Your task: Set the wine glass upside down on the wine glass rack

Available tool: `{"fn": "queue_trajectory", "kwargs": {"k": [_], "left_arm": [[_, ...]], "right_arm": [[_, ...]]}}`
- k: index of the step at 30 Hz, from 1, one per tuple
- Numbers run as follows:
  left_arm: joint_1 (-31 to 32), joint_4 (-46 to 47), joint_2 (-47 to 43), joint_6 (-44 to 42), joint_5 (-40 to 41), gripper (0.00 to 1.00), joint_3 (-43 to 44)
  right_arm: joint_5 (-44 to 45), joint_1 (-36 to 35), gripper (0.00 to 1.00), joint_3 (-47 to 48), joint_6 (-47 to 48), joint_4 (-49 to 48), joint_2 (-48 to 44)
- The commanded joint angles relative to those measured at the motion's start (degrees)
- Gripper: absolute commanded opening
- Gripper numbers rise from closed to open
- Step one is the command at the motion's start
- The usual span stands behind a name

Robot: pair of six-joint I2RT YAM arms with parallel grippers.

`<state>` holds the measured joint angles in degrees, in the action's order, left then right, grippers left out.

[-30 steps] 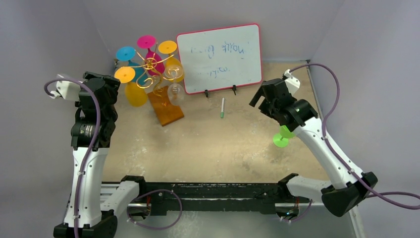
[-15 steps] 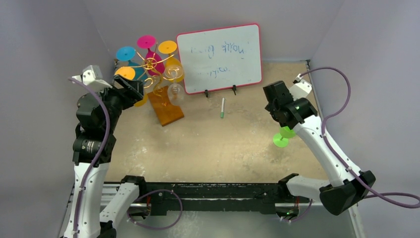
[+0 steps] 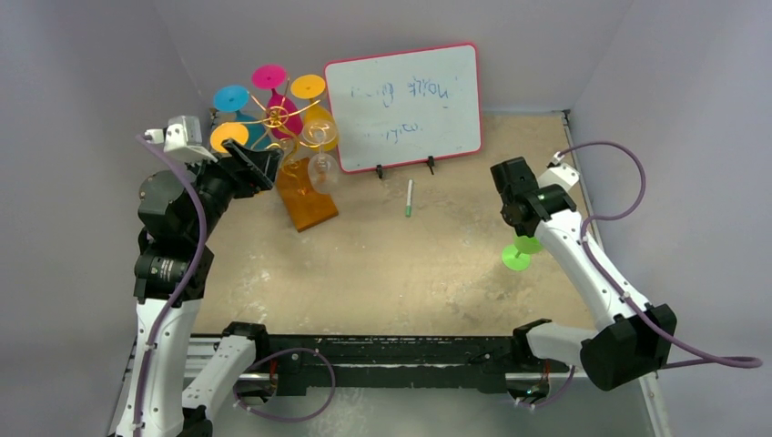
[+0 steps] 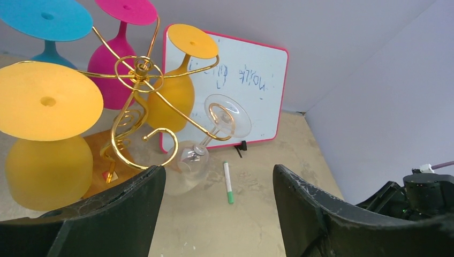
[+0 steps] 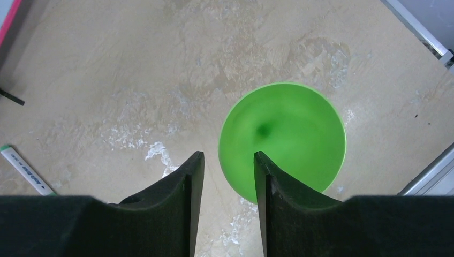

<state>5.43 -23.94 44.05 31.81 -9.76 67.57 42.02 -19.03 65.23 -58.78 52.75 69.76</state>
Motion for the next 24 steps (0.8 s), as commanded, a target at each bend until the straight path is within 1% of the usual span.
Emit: {"fn": "queue_trajectory", "kwargs": {"k": [1, 4, 10, 14, 18, 19, 21, 24], "left_arm": [[0.5, 3.7, -0.4, -1.4, -1.8, 0.72, -0.4], [0.5, 3.9, -0.3, -1.5, -2.0, 0.72, -0.4], [0.5, 4.0, -0.1, -1.3, -2.4, 0.72, -0.2], [0.5, 4.1, -0.1, -1.2, -2.6, 0.71, -0.1], [0.5, 4.2, 0.1, -1.2, -2.9, 0.70, -0.1], [0.5, 4.2, 0.1, -1.3, -3.0, 0.70, -0.1], [0.5, 4.1, 0.2, -1.2, -3.2, 0.70, 0.1], [0.5, 4.3, 0.2, -1.2, -3.5, 0.70, 0.1]], "right_arm": [[0.0, 0.6, 0.41, -1.1, 0.0, -2.7, -0.5], [0.0, 0.8, 0.36, -1.8, 0.1, -3.0, -0.5], [0.1, 1.3, 0.32, -2.8, 0.1, -3.3, -0.3], [-0.3, 1.3, 0.22, -3.2, 0.7, -3.9, -0.5], [-0.4, 1.4, 0.15, -3.2, 1.5, -4.1, -1.1], [-0.3, 1.4, 0.12, -3.3, 1.6, -4.1, -1.2], [-0.4, 1.3, 0.00, -3.2, 2.4, -4.5, -1.7], [-0.5, 1.4, 0.00, -3.1, 2.7, -4.3, -2.5]]}}
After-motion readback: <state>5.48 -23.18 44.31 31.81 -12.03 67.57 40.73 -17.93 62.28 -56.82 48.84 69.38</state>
